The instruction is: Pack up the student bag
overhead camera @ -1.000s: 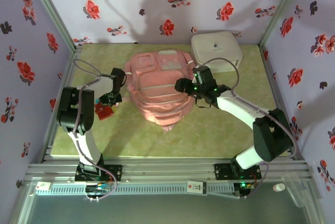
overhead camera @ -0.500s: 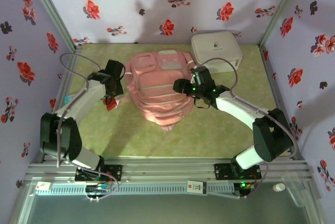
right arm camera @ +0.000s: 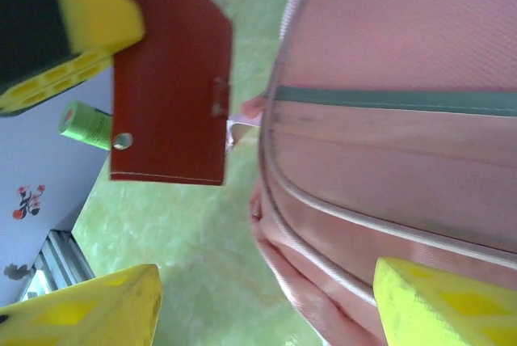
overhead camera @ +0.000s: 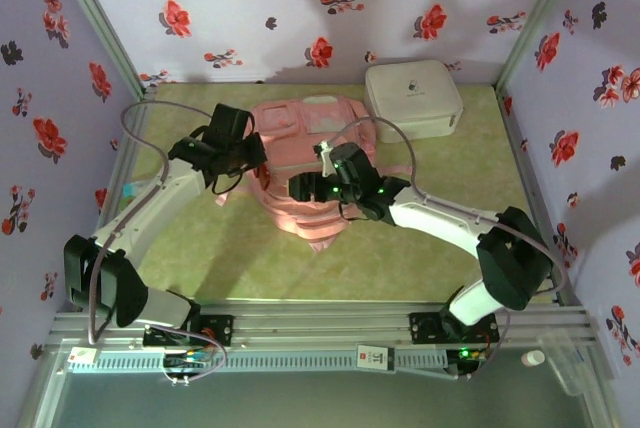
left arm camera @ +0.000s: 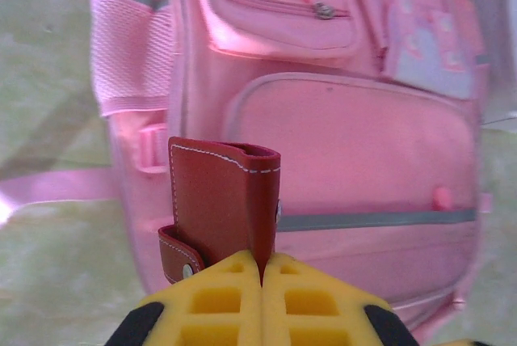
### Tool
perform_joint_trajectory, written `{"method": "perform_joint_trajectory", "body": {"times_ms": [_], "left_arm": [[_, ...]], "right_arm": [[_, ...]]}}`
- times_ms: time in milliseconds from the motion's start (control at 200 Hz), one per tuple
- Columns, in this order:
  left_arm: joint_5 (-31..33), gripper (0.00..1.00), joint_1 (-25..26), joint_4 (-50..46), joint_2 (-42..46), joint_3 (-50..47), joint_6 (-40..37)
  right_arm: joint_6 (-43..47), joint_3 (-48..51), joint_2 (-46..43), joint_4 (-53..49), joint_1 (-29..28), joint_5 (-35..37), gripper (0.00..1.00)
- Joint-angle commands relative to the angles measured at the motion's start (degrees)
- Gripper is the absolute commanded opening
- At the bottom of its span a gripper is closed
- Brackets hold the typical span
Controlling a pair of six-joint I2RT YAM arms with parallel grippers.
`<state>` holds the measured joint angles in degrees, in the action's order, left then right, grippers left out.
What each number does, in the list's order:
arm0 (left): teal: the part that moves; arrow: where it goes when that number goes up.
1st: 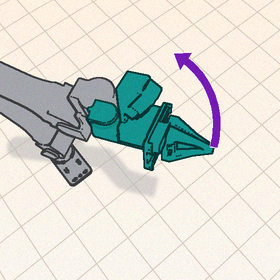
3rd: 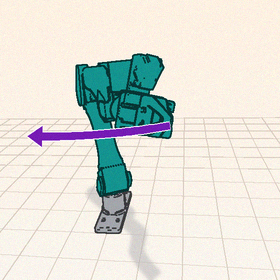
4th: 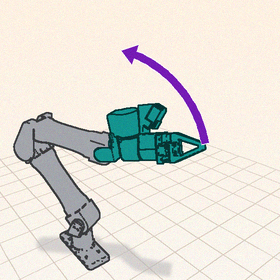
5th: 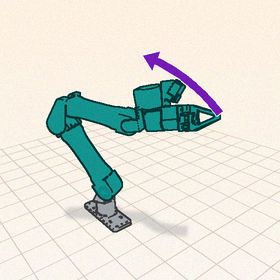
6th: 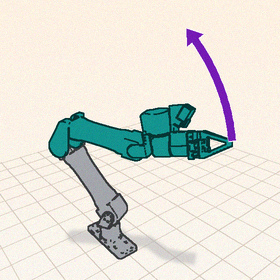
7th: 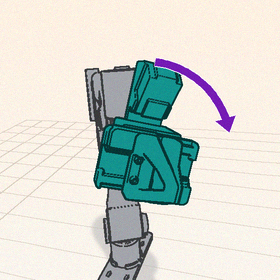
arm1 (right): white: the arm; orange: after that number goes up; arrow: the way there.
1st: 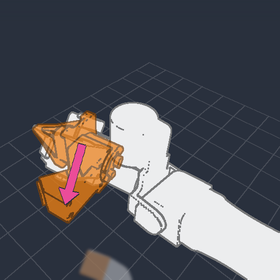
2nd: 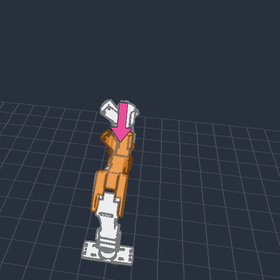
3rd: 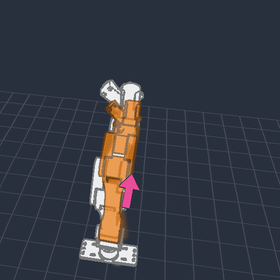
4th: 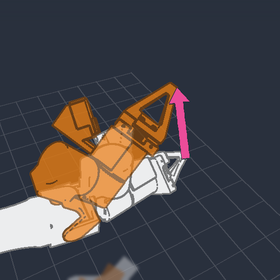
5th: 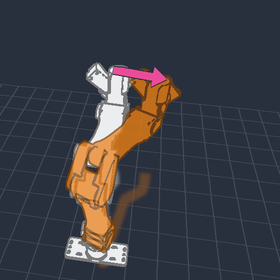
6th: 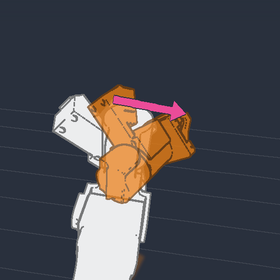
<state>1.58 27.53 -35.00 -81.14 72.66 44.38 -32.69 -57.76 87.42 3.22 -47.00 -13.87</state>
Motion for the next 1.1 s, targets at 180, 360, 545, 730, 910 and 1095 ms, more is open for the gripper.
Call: {"method": "perform_joint_trajectory", "body": {"times_ms": [180, 360, 545, 730, 910, 1095], "left_arm": [[-5.6, 0.0, 0.4, 7.5, 1.0, -0.2, 10.1], [-5.7, 0.0, 0.2, 8.0, 0.0, 0.1, 11.0], [-6.0, 0.0, 0.3, 8.2, 0.0, 0.1, 11.5], [-6.3, 0.0, 0.3, 8.7, 0.2, -0.2, 11.9], [-6.2, 0.11, 0.3, 9.6, 0.9, -0.9, 11.6], [-4.6, 0.47, -0.2, 14.5, 5.2, -4.9, 11.4]], "right_arm": [[16.4, -2.1, 2.8, 9.5, -2.8, 6.5, 0.68], [23.2, -0.8, 4.8, 18.4, -2.9, 3.1, 0.64], [25.9, -2.5, 7.8, 20.9, -2.9, 4.7, 0.64], [26.5, -5.1, 10.5, 20.8, -2.8, 6.8, 0.44], [26.4, -3.0, 8.8, 23.3, -2.8, 7.4, 0.22], [25.6, 0.9, 4.5, 23.6, -2.3, 8.4, 0.11]]}}
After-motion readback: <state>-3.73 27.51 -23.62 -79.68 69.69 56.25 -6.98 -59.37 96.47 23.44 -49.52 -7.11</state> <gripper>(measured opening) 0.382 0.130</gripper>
